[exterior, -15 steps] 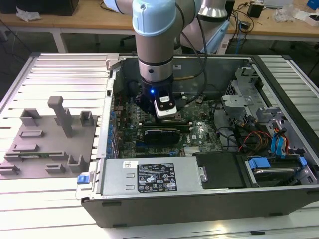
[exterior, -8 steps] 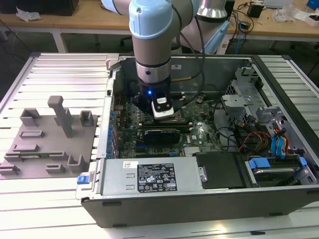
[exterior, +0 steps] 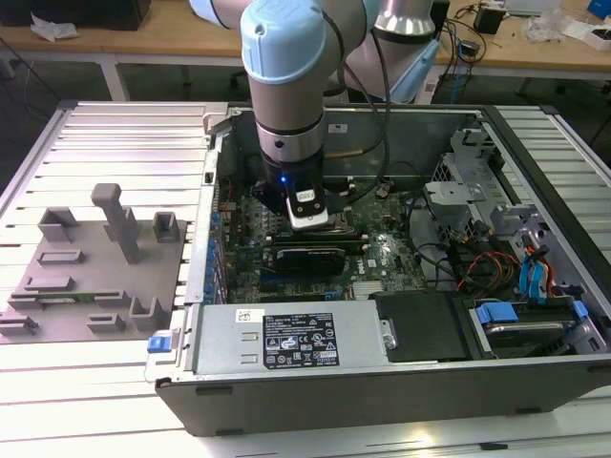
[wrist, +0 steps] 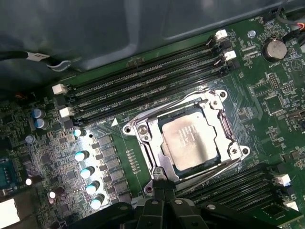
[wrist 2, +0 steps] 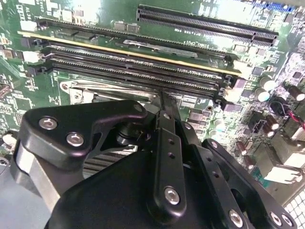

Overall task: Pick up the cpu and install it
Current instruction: 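Install the second cpu locking lever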

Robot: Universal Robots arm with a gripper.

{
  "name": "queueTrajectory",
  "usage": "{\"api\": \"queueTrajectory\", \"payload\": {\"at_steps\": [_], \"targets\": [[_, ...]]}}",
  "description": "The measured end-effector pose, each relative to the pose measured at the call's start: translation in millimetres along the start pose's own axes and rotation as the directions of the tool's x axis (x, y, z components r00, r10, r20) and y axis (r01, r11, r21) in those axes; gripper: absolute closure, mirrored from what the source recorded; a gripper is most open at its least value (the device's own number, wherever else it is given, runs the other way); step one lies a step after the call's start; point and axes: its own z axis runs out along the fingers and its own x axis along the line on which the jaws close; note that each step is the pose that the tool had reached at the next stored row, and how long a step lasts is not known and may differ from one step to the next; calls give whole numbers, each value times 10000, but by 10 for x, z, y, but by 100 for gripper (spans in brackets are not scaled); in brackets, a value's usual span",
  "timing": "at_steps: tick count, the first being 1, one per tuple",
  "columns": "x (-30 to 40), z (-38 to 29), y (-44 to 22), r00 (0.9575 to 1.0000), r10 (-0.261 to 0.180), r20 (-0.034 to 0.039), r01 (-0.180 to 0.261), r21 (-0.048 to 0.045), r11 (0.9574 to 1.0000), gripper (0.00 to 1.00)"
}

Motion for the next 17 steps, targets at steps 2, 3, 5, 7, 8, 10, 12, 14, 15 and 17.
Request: {"api": "queueTrajectory", "payload": {"at_steps": [2, 3, 5, 7, 8, 10, 12, 14, 15, 17], "targets": [[1, 2, 1, 10000, 23, -7, -23, -51, 10000, 89], [0, -8, 0, 10000, 27, -7, -27, -46, 10000, 89], [-6, -73, 9, 10000, 35, -5, -35, -47, 10000, 89], [-13, -155, 20, 10000, 40, -5, -40, -46, 10000, 89], [-14, -174, 22, 10000, 40, -4, -40, -46, 10000, 89], [-18, -227, 29, 10000, 42, -5, -42, -46, 10000, 89], [-21, -262, 33, 10000, 43, -5, -43, -45, 10000, 89], [-24, -309, 39, 10000, 45, -4, -45, -46, 10000, 89], [-26, -335, 43, 10000, 46, -4, -46, -46, 10000, 89], [-29, -376, 48, 10000, 48, -4, -48, -46, 10000, 89]]}}
